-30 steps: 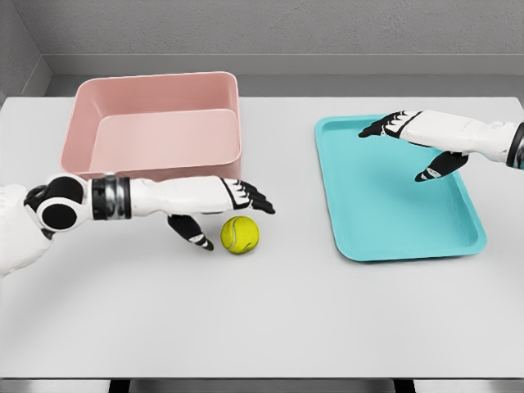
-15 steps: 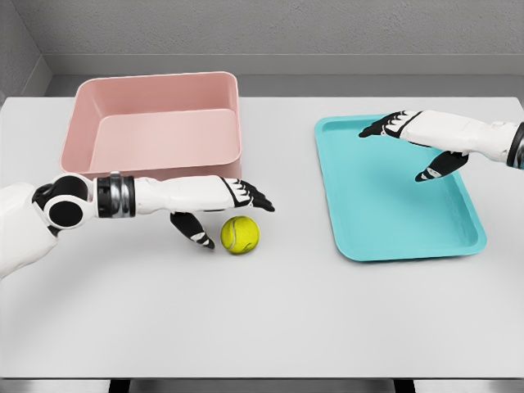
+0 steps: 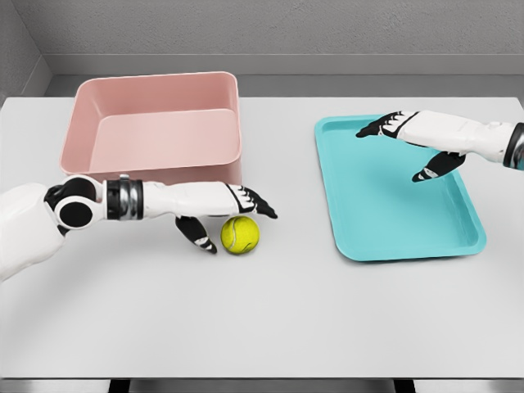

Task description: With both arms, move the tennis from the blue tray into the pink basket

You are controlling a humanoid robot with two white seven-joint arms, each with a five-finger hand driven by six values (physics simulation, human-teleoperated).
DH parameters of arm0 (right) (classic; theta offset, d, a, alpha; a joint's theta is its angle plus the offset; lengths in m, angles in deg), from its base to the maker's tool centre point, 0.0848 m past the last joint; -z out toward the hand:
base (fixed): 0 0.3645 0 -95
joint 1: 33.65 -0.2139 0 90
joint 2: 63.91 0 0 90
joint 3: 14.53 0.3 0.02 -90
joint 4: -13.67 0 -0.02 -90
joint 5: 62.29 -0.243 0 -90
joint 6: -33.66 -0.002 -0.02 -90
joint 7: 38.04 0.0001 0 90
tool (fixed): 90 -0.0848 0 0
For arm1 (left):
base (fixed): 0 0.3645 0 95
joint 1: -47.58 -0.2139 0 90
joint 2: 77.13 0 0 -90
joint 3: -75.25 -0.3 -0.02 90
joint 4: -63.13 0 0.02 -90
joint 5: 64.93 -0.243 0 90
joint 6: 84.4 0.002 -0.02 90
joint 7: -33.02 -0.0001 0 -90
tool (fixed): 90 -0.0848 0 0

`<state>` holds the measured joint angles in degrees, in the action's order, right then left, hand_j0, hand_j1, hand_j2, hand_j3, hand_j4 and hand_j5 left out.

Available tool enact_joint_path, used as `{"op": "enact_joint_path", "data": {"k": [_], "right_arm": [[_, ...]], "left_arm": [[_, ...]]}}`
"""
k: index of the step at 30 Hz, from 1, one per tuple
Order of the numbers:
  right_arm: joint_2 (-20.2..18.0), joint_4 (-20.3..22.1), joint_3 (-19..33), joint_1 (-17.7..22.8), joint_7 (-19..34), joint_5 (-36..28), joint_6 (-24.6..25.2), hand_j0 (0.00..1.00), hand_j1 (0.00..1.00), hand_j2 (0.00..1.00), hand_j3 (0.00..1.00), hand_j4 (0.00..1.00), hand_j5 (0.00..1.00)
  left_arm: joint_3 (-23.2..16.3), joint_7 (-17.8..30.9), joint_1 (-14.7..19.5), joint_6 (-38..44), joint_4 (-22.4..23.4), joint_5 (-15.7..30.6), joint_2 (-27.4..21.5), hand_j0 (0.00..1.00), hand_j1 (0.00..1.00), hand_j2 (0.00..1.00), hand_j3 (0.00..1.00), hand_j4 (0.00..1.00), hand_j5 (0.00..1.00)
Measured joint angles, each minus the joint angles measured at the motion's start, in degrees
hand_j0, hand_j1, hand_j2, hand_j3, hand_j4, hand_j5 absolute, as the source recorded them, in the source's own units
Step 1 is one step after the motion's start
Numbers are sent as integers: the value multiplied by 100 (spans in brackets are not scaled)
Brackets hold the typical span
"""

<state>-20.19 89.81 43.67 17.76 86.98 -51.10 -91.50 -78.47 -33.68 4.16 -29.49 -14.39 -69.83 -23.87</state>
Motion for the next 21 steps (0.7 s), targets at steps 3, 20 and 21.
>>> {"op": "enact_joint_path", "data": {"k": [3,20,21], "right_arm": [[13,0,1,9,0,0,0,100,100,100,100,100,100],[18,3,4,0,0,0,0,100,100,100,100,100,100],[18,2,4,0,0,0,0,100,100,100,100,100,100]], "left_arm": [[-117,-7,97,0,-5,6,3,100,100,100,100,100,100],[-252,-17,106,0,-2,9,35,87,87,87,87,87,87],[-255,-17,106,0,-1,9,35,86,86,86,86,86,86]]}}
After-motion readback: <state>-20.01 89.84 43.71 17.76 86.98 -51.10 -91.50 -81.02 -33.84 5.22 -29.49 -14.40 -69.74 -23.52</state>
